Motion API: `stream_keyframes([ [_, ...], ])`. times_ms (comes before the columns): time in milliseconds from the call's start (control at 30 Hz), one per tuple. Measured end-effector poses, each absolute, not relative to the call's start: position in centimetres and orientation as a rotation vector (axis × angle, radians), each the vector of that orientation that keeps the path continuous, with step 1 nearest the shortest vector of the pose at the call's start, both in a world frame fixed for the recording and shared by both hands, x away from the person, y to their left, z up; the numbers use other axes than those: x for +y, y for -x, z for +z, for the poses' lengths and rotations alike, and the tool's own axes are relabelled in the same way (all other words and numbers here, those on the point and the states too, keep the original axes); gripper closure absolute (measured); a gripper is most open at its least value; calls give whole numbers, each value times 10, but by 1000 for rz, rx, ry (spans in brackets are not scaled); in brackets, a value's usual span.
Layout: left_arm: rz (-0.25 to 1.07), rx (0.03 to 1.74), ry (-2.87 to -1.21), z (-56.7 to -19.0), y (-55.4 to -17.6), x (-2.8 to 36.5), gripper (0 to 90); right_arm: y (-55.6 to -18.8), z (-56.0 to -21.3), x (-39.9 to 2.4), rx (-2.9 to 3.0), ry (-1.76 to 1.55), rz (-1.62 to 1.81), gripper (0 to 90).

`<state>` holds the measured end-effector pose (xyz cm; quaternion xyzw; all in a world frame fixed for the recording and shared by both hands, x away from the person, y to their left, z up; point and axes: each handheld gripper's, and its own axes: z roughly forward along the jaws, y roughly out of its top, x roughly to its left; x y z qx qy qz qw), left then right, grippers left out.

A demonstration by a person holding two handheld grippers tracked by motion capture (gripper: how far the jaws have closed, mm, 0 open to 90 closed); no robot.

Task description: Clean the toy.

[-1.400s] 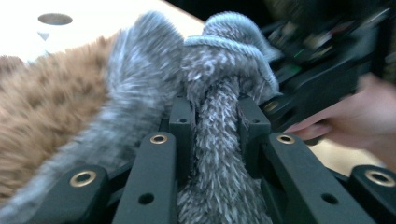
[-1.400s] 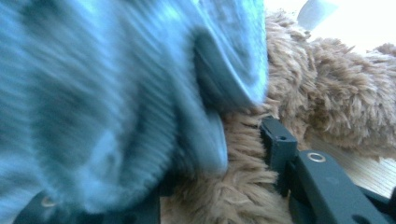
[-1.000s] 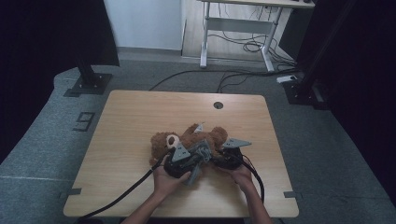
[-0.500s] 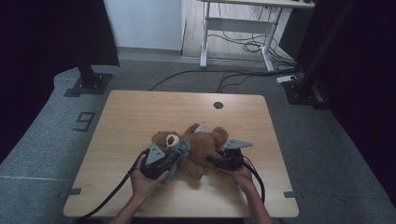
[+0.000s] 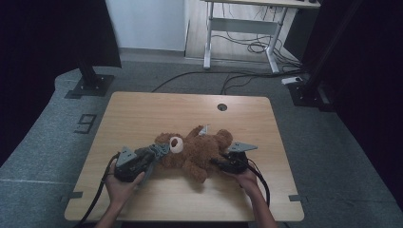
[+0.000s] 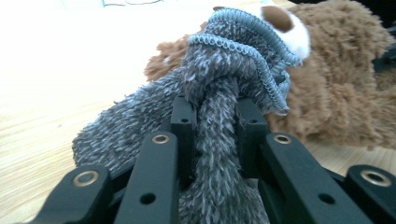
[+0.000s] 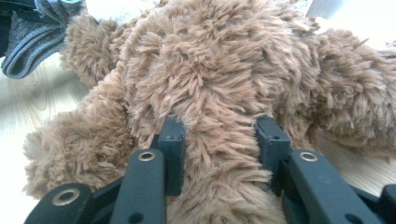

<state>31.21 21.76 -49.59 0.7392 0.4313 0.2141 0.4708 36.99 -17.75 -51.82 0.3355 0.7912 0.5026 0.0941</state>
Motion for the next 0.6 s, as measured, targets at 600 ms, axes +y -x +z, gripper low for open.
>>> stream_keyframes([
  [600, 356, 720, -1870, -460, -324, 75, 735, -369, -519, -178, 2344, -999, 1497, 627],
])
